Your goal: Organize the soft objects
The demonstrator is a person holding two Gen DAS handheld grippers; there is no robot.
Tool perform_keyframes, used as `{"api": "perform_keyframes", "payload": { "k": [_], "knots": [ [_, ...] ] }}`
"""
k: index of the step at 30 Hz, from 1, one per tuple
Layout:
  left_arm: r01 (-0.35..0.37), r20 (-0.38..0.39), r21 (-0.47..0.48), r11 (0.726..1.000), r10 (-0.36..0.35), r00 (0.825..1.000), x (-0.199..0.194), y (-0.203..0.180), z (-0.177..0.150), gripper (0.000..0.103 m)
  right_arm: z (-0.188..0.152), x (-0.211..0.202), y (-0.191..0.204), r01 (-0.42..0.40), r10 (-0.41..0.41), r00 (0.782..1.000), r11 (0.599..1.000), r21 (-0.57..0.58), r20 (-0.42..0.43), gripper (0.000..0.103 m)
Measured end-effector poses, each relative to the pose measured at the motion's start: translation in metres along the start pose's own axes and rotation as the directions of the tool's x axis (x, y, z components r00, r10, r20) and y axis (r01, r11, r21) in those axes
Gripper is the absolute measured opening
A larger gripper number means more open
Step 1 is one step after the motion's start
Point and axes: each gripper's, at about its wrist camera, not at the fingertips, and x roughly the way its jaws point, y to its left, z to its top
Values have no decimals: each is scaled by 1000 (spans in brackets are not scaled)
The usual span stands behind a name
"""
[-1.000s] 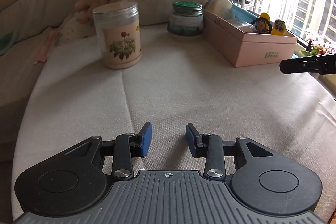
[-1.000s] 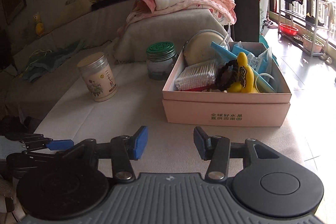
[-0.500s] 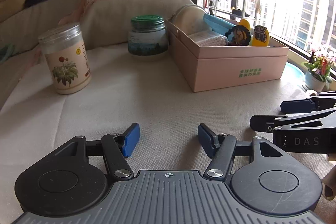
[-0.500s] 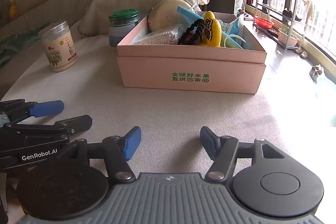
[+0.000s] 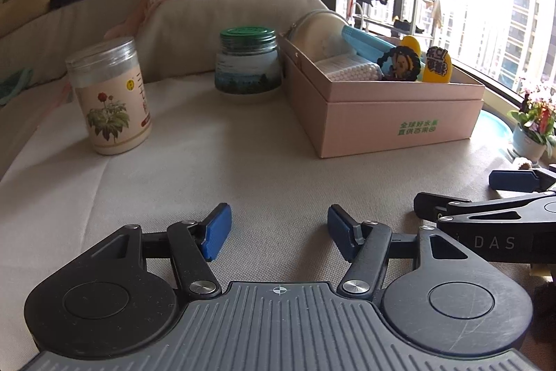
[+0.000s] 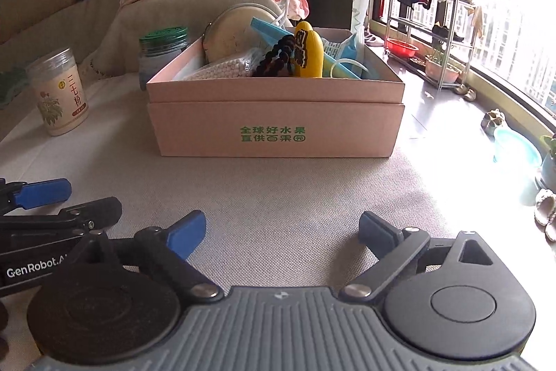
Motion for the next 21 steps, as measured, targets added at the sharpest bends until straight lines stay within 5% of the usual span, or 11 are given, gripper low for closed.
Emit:
{"api": "perform_keyframes", "payload": {
  "k": [21],
  "knots": [
    [0,0,0,1000,0,1000,0,0,0,67,1,3,-3,-23,23,1000,1000,-17,-10,101]
  ]
}}
